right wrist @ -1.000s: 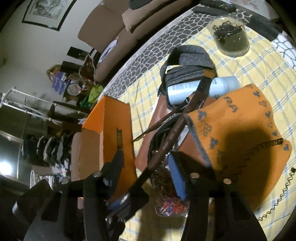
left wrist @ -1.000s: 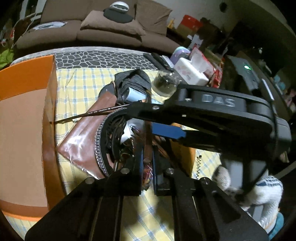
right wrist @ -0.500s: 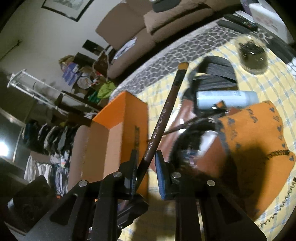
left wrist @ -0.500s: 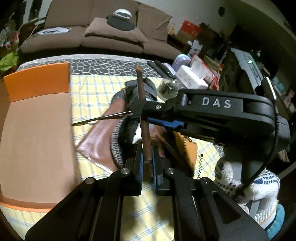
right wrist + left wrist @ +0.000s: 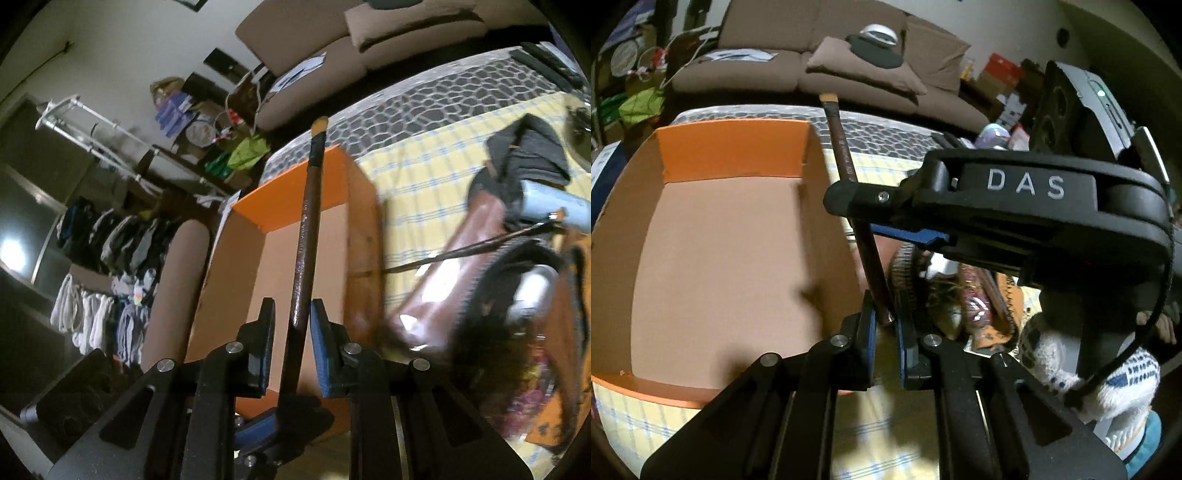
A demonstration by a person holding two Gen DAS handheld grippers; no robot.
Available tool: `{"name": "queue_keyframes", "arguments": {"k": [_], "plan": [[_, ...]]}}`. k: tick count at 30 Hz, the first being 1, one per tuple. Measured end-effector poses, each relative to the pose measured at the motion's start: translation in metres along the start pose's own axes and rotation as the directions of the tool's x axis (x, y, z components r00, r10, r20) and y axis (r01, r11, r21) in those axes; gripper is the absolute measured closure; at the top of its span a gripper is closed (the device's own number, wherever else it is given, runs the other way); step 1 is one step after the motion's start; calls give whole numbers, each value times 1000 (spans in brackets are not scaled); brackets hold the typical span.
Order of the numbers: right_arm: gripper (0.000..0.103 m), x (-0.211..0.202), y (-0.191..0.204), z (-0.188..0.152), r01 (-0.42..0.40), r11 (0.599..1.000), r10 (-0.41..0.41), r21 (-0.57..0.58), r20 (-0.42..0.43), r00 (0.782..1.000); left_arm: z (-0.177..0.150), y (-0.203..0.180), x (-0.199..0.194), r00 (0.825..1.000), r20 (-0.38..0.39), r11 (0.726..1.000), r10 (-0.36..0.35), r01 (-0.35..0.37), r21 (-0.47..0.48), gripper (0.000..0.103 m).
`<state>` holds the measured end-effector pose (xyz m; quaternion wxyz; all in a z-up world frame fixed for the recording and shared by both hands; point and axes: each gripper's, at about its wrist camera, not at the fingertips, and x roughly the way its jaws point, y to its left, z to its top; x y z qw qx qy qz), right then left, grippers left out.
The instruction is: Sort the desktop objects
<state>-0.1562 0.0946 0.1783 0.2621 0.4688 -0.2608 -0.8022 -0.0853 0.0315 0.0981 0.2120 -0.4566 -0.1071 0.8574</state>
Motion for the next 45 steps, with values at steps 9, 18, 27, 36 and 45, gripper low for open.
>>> {"name": "queue_keyframes", "arguments": {"k": [9, 18, 27, 36, 45], "plan": [[82, 35, -1, -7, 98, 995, -99, -17, -64, 993, 5, 43, 28, 995, -97, 997, 19, -26, -71, 94], [57, 6, -13, 4, 123, 992, -123, 24, 18, 992, 0, 39, 40, 988, -147, 997, 48, -55, -46, 60], [42, -37, -33, 14, 199, 979, -203, 40, 108, 973, 12, 38, 23, 995, -65, 994, 79, -84, -68, 44], [37, -84, -68, 20, 287, 955, -297, 79, 179, 938, 13, -10, 6, 998, 55, 999, 36, -37, 26, 42], [37, -119, -113, 14, 374, 920, -390, 116, 184, 902, 10, -60, 30, 999, 18, 996, -31, 30, 83, 38]]}}
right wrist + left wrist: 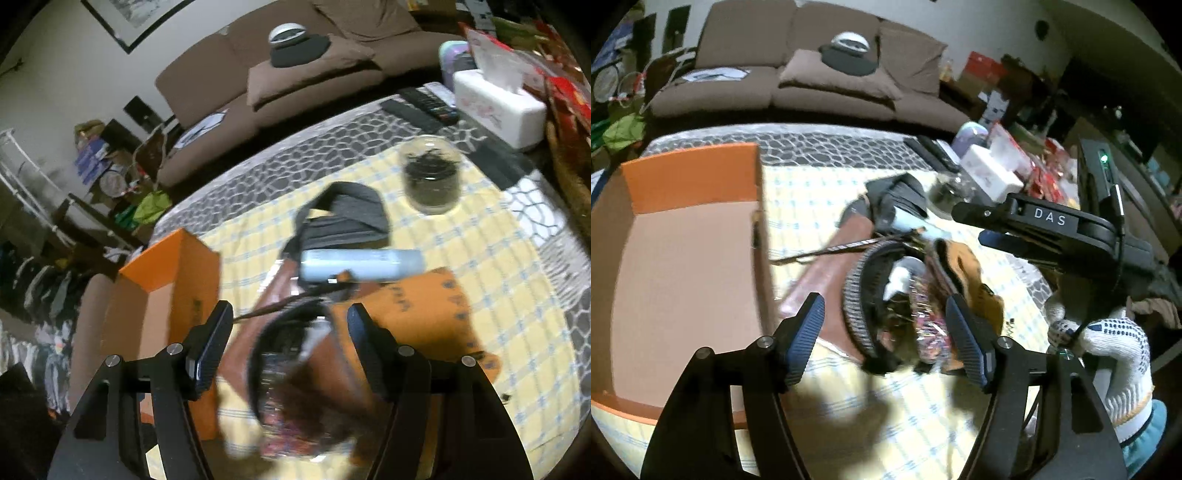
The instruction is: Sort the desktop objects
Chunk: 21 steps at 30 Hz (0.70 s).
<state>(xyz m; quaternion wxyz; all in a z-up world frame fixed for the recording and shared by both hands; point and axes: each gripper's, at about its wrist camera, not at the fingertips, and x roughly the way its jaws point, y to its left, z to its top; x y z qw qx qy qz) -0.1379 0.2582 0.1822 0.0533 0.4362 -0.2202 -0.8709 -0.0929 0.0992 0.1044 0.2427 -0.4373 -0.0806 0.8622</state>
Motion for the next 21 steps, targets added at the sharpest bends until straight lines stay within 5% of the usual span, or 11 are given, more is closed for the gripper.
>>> {"name": "queue_keyframes", "arguments": {"k": [21], "plan": [[35, -5, -84, -5, 111, 989, -106, 95, -56, 993, -32, -36, 81, 983, -182, 1000, 16, -14, 10, 41]]}}
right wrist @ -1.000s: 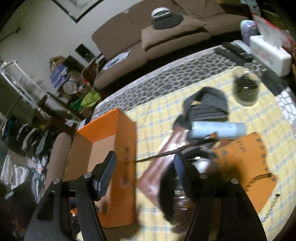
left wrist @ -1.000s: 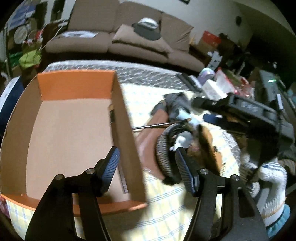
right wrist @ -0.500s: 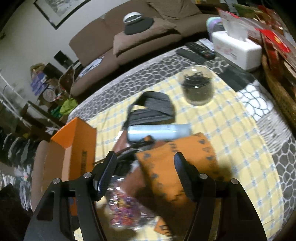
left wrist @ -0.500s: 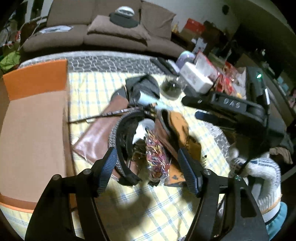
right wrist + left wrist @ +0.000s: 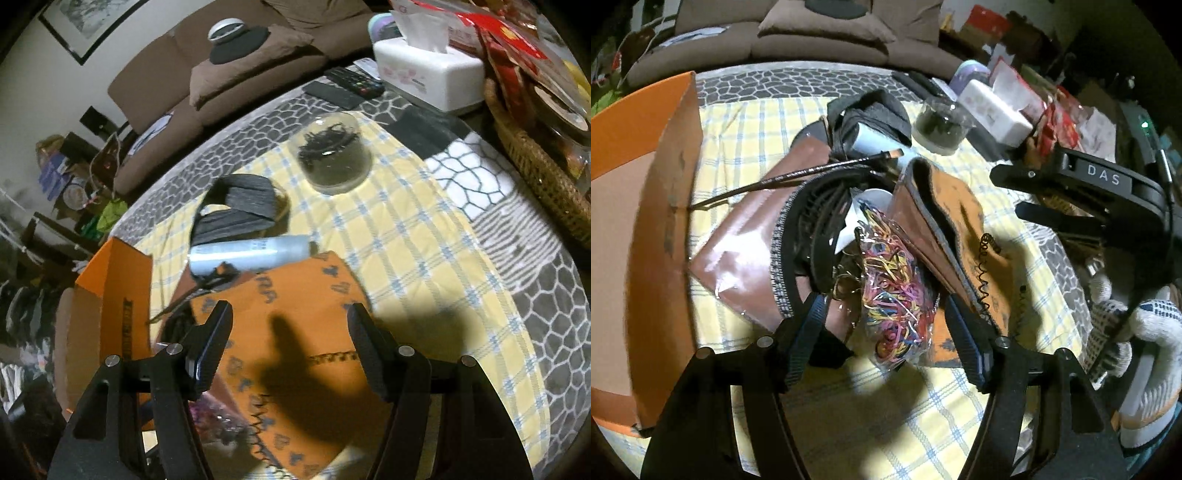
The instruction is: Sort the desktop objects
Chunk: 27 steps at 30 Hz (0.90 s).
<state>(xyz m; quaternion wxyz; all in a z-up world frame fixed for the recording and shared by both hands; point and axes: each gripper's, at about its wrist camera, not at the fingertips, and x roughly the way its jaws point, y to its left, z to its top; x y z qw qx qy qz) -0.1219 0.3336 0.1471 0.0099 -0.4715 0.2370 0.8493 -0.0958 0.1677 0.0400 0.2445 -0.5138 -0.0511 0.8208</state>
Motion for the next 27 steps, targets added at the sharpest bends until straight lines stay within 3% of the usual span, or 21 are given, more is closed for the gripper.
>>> {"name": "queue_keyframes", "arguments": {"k": [1, 3, 8, 13, 16, 22, 27], "plan": [[34, 1, -3, 0, 11, 1000, -11, -1, -6, 1000, -1, 0, 1, 1000, -1, 1000, 1, -1, 1, 46], [33, 4, -9, -2, 46, 999, -46, -1, -24, 999, -1, 0, 5, 1000, -16, 1000, -2, 2, 0, 78], [33, 11, -21, -5, 2, 1000, -1, 26, -70, 998, -1, 3, 5, 1000, -9, 1000, -9, 9, -10, 79], [45, 18, -24, -13, -164, 979, 181, 124, -145, 973, 2, 4, -1, 1000, 7, 1000, -12, 12, -20, 79], [50, 21, -19, -17, -214, 964, 240, 161, -171, 956, 2, 4, -2, 1000, 9, 1000, -9, 9, -19, 79], [65, 36, -16, -23, -170, 970, 204, 174, -202, 958, 1, 3, -1, 1000, 7, 1000, -6, 6, -15, 79], [65, 46, -7, -32, -118, 983, 148, 142, -229, 962, 2, 2, 0, 1000, 4, 1000, -4, 4, -7, 79]]}}
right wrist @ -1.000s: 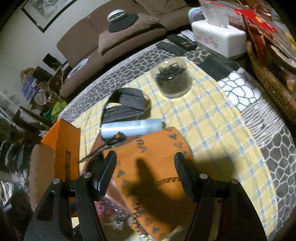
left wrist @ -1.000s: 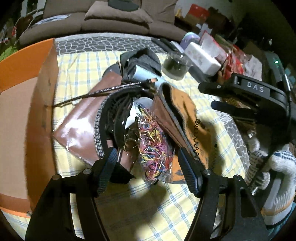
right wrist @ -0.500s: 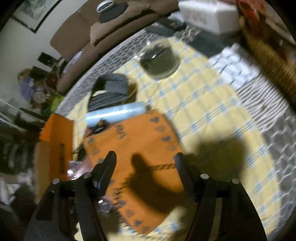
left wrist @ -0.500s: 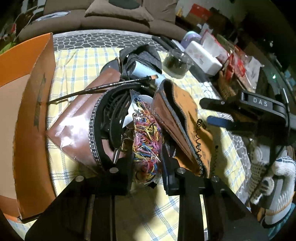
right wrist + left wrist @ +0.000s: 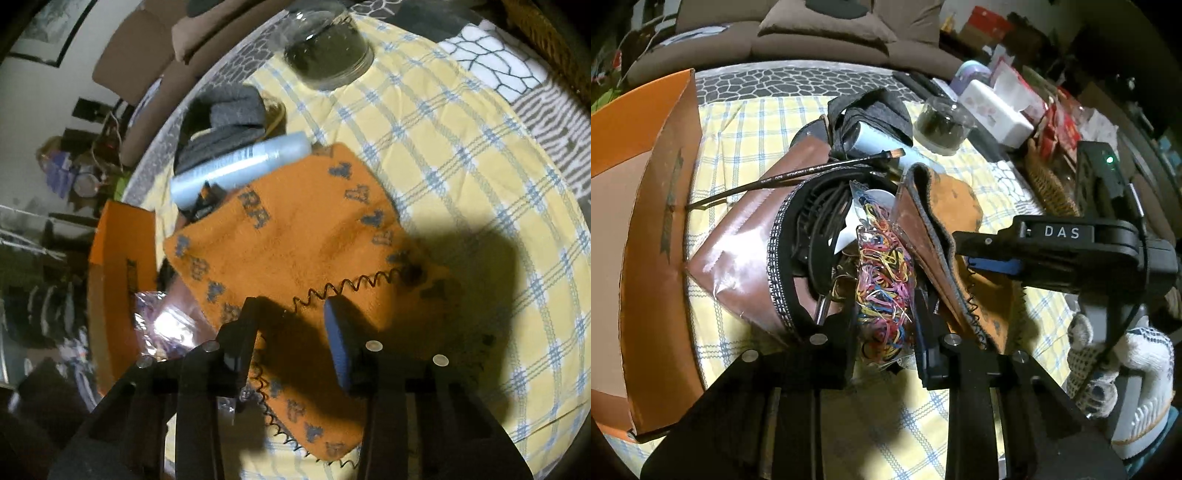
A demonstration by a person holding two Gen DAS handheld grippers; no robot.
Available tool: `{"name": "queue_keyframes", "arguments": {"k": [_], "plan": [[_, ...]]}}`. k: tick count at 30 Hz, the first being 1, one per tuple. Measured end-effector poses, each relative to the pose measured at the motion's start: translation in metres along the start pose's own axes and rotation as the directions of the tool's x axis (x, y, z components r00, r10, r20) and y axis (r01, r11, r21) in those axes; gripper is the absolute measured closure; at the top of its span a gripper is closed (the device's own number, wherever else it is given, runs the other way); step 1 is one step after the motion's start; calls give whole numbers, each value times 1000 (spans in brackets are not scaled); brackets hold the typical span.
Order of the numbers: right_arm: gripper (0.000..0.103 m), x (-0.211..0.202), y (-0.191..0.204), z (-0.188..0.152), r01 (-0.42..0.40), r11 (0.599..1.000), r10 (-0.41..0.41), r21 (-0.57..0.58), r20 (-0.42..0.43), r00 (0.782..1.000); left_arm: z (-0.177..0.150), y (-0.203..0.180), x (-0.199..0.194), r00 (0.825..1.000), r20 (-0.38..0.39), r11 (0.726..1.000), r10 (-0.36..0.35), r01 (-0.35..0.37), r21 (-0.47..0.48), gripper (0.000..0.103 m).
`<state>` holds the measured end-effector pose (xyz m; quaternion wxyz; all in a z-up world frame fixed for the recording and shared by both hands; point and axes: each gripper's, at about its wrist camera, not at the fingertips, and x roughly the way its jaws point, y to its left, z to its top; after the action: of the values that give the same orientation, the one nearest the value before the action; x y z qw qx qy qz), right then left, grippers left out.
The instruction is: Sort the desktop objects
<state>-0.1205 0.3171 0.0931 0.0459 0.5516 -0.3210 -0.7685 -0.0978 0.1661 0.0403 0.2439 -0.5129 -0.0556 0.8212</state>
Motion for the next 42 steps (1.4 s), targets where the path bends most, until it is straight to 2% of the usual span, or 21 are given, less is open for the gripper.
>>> {"name": "queue_keyframes", "arguments": {"k": [3, 7, 11, 17, 21, 25, 30, 39, 40, 42], "plan": [[84, -7, -1, 1, -37, 999, 37, 18, 36, 999, 0, 1, -1, 1000, 4, 1000, -4, 4, -6, 80], [85, -23, 2, 5, -139, 990, 136, 16, 120, 983, 3, 6, -10, 999, 31, 1000, -17, 18, -24, 80], [87, -38, 8, 8, -276, 961, 270, 7, 176, 947, 8, 12, -28, 996, 83, 997, -44, 49, -55, 83], [88, -63, 30, 11, -430, 900, 433, -68, 243, 868, 17, 26, -65, 978, 194, 991, -73, 93, -95, 84], [90, -72, 50, 9, -510, 853, 520, -106, 242, 819, 21, 41, -91, 961, 262, 985, -89, 124, -119, 85], [90, -77, 76, 4, -539, 828, 561, -154, 230, 795, 23, 61, -114, 947, 310, 981, -86, 135, -141, 85], [90, -67, 116, -2, -562, 803, 594, -199, 185, 783, 24, 95, -137, 933, 355, 973, -59, 133, -189, 85], [90, -34, 184, -19, -617, 753, 648, -229, 91, 756, 13, 154, -163, 922, 386, 954, -21, 134, -268, 85], [90, -30, 192, -20, -616, 751, 648, -238, 82, 757, 11, 159, -165, 922, 388, 952, -17, 133, -275, 85], [90, -26, 201, -22, -592, 766, 625, -251, 73, 777, 9, 169, -168, 922, 387, 948, -14, 136, -288, 85]]}}
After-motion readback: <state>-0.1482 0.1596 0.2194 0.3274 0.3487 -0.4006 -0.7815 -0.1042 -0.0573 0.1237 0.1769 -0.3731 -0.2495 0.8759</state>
